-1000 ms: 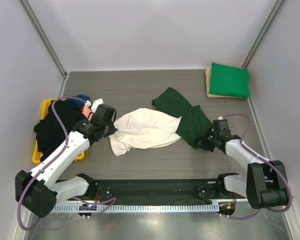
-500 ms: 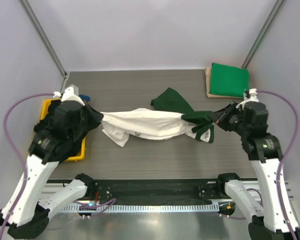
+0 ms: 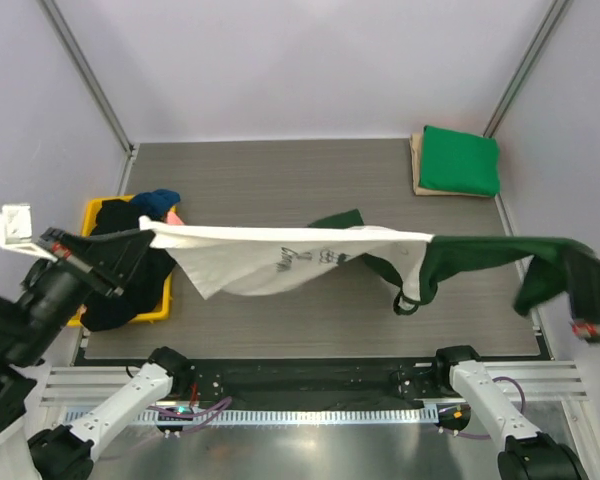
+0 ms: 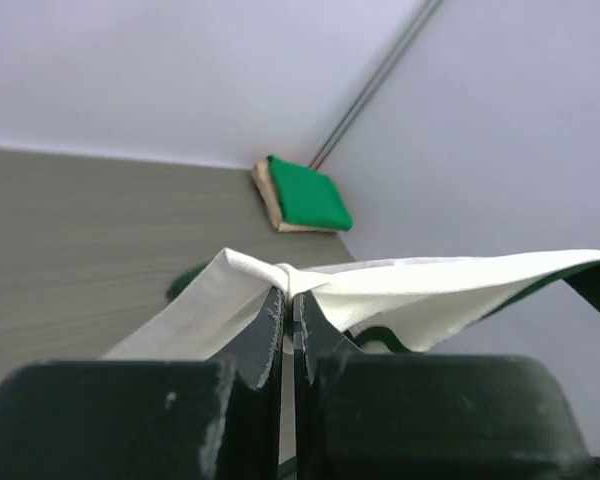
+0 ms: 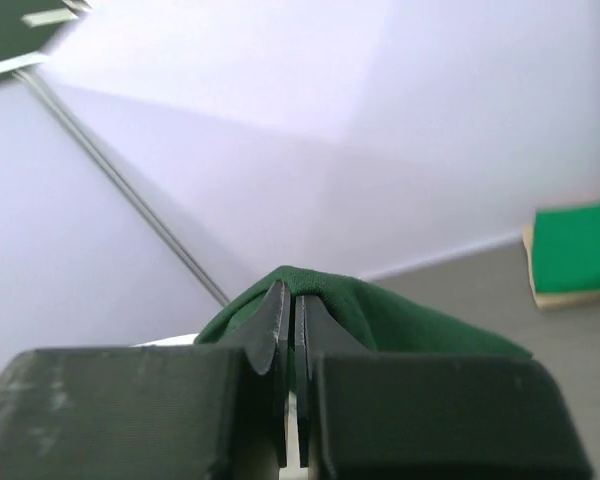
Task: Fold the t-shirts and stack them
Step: Flatten the tshirt out
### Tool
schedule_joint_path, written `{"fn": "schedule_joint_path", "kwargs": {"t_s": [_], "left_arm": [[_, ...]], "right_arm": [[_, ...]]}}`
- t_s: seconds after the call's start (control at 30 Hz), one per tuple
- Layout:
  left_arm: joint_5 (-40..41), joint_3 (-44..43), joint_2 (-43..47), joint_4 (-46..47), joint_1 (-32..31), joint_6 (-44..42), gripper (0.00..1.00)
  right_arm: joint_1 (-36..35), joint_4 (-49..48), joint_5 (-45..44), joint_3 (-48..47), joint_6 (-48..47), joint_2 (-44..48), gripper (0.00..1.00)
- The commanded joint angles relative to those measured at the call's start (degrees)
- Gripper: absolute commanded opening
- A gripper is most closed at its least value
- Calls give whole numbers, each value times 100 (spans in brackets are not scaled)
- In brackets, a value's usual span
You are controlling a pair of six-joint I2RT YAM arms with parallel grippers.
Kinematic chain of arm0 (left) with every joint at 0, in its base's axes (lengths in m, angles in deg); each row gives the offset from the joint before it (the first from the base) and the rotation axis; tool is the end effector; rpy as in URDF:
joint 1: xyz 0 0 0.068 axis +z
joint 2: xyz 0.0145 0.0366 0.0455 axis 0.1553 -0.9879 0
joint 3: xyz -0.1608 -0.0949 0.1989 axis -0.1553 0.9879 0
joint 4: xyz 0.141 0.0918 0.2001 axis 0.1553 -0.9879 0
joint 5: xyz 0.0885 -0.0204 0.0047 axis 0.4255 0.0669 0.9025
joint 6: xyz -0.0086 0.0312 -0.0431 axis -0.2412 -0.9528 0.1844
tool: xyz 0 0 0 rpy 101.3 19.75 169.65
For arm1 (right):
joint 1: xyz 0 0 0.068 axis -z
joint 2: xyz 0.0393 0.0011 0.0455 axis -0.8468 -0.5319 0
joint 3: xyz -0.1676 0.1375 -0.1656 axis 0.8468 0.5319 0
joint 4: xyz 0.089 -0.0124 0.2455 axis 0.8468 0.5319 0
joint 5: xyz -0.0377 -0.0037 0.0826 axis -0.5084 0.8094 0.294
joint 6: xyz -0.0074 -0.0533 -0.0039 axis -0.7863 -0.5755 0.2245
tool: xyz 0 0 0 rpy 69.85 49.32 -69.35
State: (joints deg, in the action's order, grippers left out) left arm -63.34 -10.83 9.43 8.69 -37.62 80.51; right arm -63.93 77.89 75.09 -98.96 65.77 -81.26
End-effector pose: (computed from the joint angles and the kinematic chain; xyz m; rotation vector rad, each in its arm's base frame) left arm 0.0007 0.0005 0.5288 -0.0914 1.5699 -0.8525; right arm -0.0870 -0.0101 0.5670 0.3293 1.3297 0.5469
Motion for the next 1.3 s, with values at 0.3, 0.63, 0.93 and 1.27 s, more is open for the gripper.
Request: {"fn": "schedule_joint_path", "kwargs": {"t_s": [0.3,0.63,0.93,1.27], "left_arm": [[850,-1577,-974,-207,30,-926,0],[1076,-748,-3698,-307,1151,-742,0],[-440,-805,-6802,257,2632,-847,67],[70,1013,-5671,1003,2201,-461,81]], "right_arm": [[-395,-616,-728,-1235,-981,-1346,1],[-334,-2654,-434,311,-1465,-4677,1],[-220,-1909,713,-1373,-1614,-8091,74],[-246,-4098,1073,3667,-1035,-5577,75]]}}
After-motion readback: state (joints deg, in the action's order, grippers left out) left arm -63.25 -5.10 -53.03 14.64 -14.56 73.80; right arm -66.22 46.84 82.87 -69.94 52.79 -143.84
